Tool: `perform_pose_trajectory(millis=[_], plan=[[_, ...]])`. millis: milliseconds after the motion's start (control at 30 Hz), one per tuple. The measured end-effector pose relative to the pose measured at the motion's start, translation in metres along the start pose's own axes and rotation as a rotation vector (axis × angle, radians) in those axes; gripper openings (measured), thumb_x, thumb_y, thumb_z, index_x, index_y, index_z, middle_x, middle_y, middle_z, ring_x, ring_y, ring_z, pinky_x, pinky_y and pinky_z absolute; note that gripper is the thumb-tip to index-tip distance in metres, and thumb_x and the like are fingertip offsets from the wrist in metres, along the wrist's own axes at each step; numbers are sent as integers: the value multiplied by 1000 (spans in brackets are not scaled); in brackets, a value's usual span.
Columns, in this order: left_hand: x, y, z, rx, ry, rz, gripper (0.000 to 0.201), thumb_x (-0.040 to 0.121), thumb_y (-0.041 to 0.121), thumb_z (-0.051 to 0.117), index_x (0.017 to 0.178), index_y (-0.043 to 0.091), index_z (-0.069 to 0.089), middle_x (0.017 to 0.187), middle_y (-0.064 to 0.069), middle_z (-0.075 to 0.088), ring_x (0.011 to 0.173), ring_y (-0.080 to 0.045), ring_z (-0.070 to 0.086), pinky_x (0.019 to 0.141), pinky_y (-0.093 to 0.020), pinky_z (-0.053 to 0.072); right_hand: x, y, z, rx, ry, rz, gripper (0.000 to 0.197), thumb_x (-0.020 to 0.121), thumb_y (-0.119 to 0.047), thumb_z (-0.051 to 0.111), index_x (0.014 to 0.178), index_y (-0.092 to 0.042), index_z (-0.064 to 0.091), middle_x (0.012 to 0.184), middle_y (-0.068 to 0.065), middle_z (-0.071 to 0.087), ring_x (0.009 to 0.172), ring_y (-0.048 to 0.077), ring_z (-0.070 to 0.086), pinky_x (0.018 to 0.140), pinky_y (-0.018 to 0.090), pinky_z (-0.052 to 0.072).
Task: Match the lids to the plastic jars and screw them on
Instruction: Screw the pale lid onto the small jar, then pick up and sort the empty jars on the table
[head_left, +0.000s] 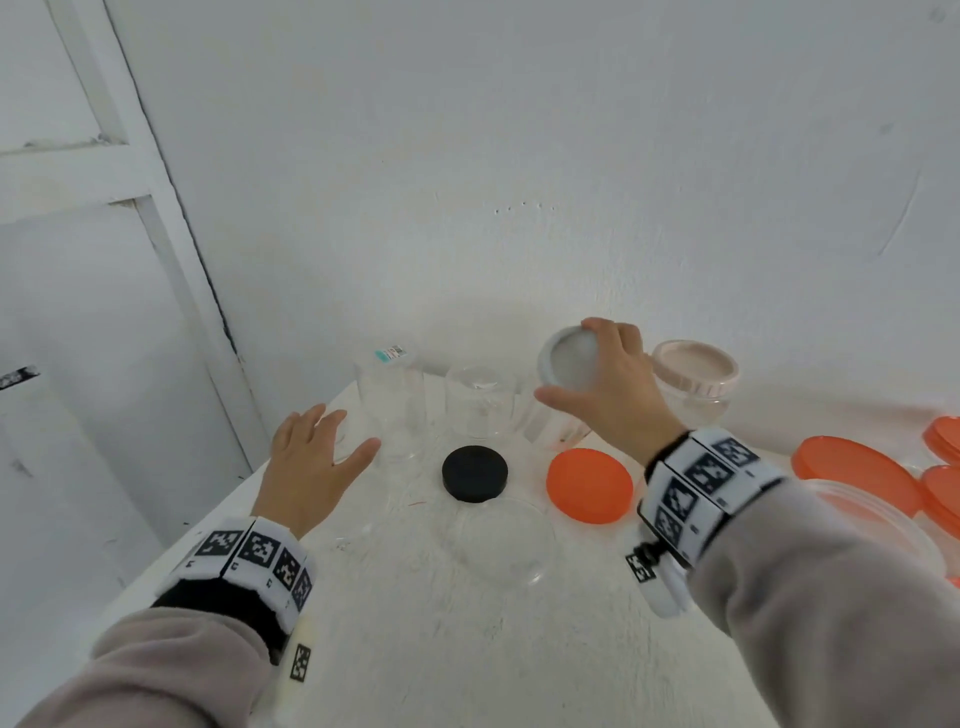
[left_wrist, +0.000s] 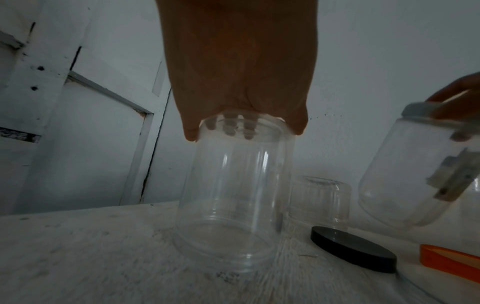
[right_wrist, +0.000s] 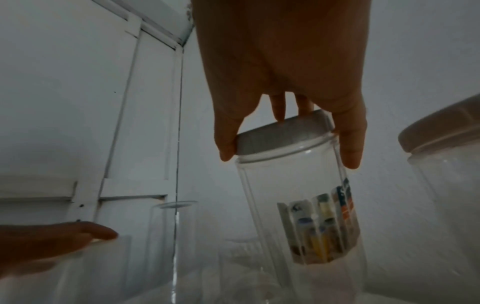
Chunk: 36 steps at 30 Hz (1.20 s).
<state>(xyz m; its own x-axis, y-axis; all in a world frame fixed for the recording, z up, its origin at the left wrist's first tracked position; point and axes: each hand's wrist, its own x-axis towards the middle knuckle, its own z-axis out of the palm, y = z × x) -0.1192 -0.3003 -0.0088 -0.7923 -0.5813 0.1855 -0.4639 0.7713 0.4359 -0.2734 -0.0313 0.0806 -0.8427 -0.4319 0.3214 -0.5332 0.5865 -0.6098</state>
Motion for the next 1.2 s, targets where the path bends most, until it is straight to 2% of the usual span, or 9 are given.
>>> perform_pose_trajectory(millis=[133,267,567,733,867,967,1033,1100,1200], plan=[[2,0,1,-11,-3,-6,69,91,56,44,147,17,32,158,-7,18,147,-25,7,118,-38,5,30,7,20,-30,9,53,86,73,-37,80,139,-15,30,137,5,30,120,32,34,87,33,32],[1,-1,1,-23,9,-2,70,91,57,45,147,17,34,158,-6,19,146,-24,7,117,-38,5,44,9,31,-91,-67,94,81,75,-41,78,135,-11,33,133,7,34,117,32,37,86,34,35],[-1,-2,2,-29,26,12,69,90,58,46,145,17,36,158,-7,20,146,-25,7,117,-38,4,61,-6,25,-442,-169,162,70,84,-54,60,135,-11,38,133,14,34,117,37,38,85,37,35],[-2,0,1,-30,32,10,69,90,57,46,145,17,36,157,-7,21,146,-25,7,117,-38,5,61,-13,24,-489,-248,198,52,92,-44,52,134,-13,44,133,10,33,119,35,35,80,35,33],[-3,1,-1,-27,26,9,69,91,57,46,146,17,35,158,-6,21,146,-25,7,117,-38,5,53,-15,26,-556,-328,137,55,95,-42,49,139,-13,37,142,12,28,123,35,33,85,36,33],[-3,1,-1,-23,28,10,69,91,57,45,146,17,35,158,-6,21,146,-25,7,117,-38,5,40,-19,32,-642,-261,101,56,92,-44,53,138,-16,36,146,12,24,127,35,30,95,44,35],[-2,1,0,-13,29,16,69,91,57,45,145,16,35,157,-7,22,146,-25,8,118,-38,5,31,-20,40,-686,-190,-52,56,90,-40,54,137,-16,35,147,14,21,134,37,23,106,49,30],[-2,0,0,-9,30,16,68,91,57,45,145,16,36,157,-7,22,146,-25,9,118,-39,6,19,-21,51,-676,-165,-235,54,90,-33,54,137,-13,35,148,16,20,139,38,15,113,49,22],[-2,0,0,-4,34,19,68,91,57,44,145,16,36,157,-8,23,146,-26,9,118,-39,6,-2,-22,71,-640,-253,-387,52,92,-32,52,136,-9,37,146,14,25,138,33,19,111,42,25]])
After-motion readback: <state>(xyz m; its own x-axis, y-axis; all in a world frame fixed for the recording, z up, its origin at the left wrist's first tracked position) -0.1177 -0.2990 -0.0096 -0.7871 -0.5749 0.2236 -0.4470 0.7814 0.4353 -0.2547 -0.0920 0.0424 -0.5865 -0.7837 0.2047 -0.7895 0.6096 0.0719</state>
